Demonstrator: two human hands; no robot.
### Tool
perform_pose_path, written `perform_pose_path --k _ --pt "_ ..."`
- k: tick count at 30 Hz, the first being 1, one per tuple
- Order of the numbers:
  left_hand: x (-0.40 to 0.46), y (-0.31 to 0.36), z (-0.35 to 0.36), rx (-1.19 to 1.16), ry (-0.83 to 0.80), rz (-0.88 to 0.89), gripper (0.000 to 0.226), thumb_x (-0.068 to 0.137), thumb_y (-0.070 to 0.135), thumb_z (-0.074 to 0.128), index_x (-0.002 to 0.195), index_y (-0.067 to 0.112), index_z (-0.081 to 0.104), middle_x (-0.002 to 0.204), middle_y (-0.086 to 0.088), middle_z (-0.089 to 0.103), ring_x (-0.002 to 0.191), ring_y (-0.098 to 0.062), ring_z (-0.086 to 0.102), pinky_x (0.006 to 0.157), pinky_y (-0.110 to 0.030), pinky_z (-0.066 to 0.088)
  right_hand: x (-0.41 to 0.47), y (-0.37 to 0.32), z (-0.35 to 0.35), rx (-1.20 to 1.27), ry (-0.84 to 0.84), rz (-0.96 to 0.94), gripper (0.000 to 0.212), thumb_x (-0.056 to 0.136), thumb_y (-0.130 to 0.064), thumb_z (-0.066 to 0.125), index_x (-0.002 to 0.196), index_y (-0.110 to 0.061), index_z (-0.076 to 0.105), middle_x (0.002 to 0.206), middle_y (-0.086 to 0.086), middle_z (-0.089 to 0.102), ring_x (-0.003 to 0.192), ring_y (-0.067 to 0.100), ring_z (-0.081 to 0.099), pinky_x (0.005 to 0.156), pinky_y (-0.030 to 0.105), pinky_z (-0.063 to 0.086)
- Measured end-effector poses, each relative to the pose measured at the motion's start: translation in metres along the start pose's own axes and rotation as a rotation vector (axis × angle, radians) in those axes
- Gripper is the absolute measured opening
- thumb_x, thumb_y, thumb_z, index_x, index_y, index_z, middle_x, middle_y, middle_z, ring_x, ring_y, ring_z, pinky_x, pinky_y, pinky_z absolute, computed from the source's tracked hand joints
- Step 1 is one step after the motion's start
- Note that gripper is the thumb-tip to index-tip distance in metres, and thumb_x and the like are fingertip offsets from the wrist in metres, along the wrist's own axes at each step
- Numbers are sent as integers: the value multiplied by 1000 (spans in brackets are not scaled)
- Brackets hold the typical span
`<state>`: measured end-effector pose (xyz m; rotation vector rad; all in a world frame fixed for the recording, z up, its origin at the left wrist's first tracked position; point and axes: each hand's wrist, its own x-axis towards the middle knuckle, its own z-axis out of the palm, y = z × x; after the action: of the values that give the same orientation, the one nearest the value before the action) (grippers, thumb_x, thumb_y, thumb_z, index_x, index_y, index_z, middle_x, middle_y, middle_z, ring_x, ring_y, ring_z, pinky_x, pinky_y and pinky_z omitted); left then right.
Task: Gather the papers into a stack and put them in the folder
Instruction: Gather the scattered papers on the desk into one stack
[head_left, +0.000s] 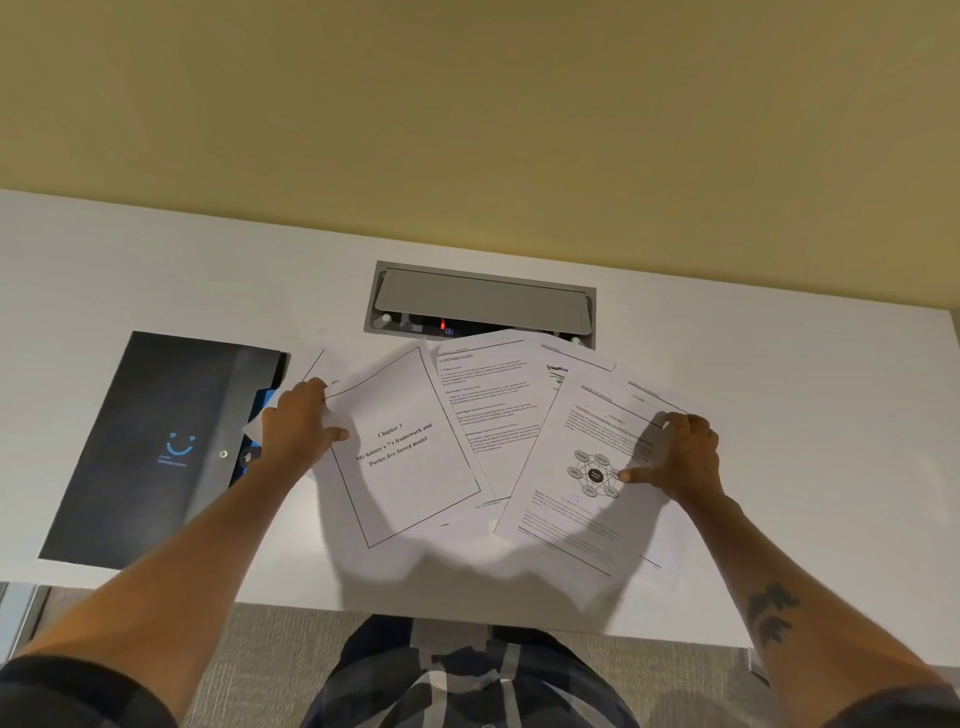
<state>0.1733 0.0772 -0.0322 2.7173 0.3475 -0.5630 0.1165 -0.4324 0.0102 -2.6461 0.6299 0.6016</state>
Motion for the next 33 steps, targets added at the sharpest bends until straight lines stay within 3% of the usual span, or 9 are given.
perform_pose_path --k 3,9,12,16,20,24,27,30,33 --pt "-12 2 5 -199 67 -51 49 84 22 85 119 7 55 95 -6 61 98 -40 66 84 -49 50 -1 3 3 39 22 -11 139 45 -36 108 154 6 33 153 26 45 145 45 39 117 54 41" --pt "-53 12 1 -466 144 -32 58 87 24 83 133 12 49 123 -17 66 110 -41 67 85 -57 63 -6 12 11 106 37 -46 137 55 -30 105 158 10 25 159 26 40 147 44 37 121 50 35" --pt "-79 19 -2 -524 163 37 53 88 25 82 127 41 50 122 -4 63 109 -34 66 86 -54 63 -8 13 12 128 38 -79 131 59 -28 104 159 4 26 155 25 44 143 43 39 118 51 38" --pt "-108 30 -6 -587 223 93 73 88 20 81 113 73 37 131 2 56 112 -29 59 90 -55 62 -14 12 13 207 7 -72 126 65 -21 101 163 -4 23 156 19 44 145 39 39 117 54 39" --pt "-134 41 -11 -602 275 97 78 88 21 82 118 75 35 147 -8 52 115 -26 56 88 -50 62 -26 14 20 516 19 11 120 64 0 99 160 -5 28 143 16 53 137 36 51 107 44 47" --pt "-154 47 -19 -722 289 82 80 86 18 83 125 70 36 143 -2 53 110 -22 61 84 -39 65 -37 21 28 651 140 124 115 62 -1 100 156 1 33 132 21 63 128 37 58 104 46 51" --pt "-166 51 -24 -781 295 39 69 87 18 81 137 51 47 136 1 57 107 -20 64 83 -38 64 -41 29 34 714 181 222 85 71 -3 95 143 -1 49 102 20 70 93 33 66 83 40 53" --pt "-170 53 -31 -753 293 -23 44 91 27 76 131 26 58 118 -3 72 99 -25 71 83 -52 66 -42 37 36 739 227 213 30 83 -8 86 106 0 68 95 18 74 92 41 71 72 36 50" --pt "-170 55 -39 -837 278 -47 19 96 31 71 112 25 65 105 -3 75 91 -30 75 74 -51 67 -41 44 29 818 262 160 18 91 -15 81 99 0 74 98 19 76 93 41 72 73 36 54"
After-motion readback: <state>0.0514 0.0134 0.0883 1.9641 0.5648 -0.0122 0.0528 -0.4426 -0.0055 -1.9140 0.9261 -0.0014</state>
